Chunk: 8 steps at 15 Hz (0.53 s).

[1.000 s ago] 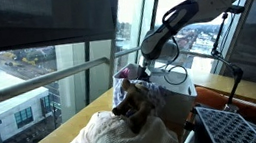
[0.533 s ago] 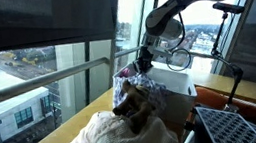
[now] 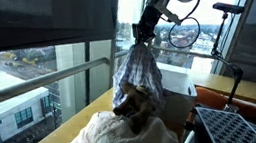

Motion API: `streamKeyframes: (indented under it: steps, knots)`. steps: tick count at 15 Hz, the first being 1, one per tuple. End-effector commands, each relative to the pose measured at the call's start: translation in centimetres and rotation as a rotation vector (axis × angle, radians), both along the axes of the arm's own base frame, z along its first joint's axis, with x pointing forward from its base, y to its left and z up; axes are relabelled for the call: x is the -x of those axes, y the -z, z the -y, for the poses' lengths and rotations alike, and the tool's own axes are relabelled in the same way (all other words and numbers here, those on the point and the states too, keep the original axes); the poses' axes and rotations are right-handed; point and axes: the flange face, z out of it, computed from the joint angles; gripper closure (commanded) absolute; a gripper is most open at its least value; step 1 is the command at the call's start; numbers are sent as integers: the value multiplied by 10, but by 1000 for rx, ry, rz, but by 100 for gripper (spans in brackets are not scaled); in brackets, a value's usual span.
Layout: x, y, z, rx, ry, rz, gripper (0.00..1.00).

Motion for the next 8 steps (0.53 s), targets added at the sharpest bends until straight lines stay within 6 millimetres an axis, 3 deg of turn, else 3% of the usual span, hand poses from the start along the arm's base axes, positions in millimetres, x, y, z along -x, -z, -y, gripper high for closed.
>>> streamKeyframes:
  steps: [1, 8]
  knots:
    - [36, -54, -70, 29, -103, 84, 99]
    - [116, -132, -237, 128, -363, 200, 99]
